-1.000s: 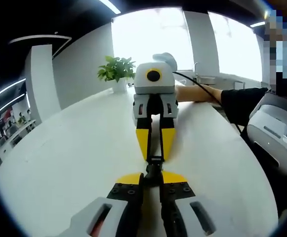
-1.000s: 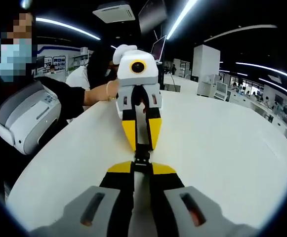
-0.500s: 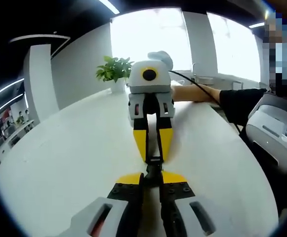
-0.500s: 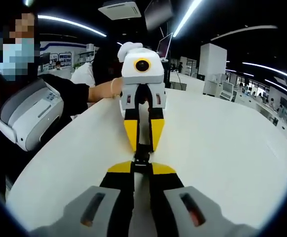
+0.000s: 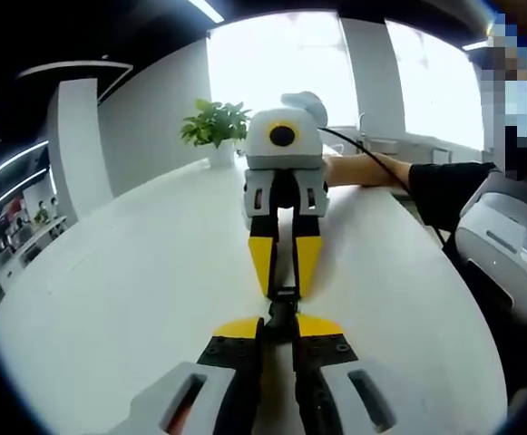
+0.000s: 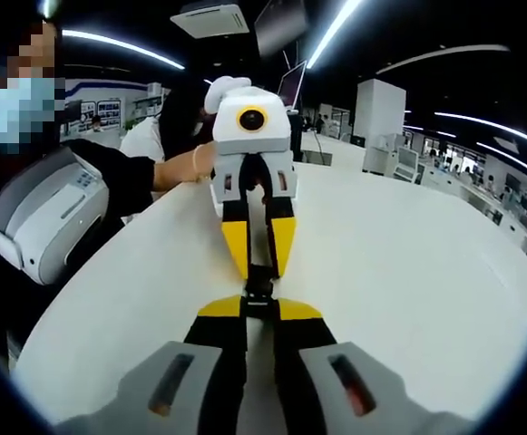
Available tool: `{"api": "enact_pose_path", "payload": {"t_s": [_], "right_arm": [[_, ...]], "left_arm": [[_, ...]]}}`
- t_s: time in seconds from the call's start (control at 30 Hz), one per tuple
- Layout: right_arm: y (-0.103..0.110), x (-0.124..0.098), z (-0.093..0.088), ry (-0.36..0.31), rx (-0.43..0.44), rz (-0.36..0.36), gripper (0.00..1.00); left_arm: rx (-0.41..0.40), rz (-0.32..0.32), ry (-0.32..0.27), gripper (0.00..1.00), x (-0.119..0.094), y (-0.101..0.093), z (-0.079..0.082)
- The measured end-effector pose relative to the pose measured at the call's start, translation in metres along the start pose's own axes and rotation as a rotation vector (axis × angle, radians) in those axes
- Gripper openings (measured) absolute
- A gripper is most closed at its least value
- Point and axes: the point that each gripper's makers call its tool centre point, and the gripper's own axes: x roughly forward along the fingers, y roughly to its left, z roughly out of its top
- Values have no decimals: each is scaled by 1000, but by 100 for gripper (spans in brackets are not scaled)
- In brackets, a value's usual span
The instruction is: Snap the two parts of the plastic buckle together until the buckle closes and remains connected.
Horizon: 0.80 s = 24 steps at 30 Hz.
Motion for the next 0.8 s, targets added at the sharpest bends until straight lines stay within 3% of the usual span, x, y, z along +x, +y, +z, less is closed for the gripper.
{"api": "enact_pose_path", "payload": {"t_s": [0.4, 0.47, 0.53, 0.8], "right_arm": [[1, 2, 1, 3, 13, -26, 8], [0, 7, 6, -35, 21, -39, 8], [3, 6, 3, -3, 13, -40, 8], [10, -1, 1, -28, 21, -18, 9]], "left_arm": [[-5, 15, 10, 10, -1, -1, 0], [-6, 15, 7, 10, 1, -2, 0], [11, 31, 14, 10, 4, -2, -3], [-5, 0, 1, 10, 9, -4, -6]]}}
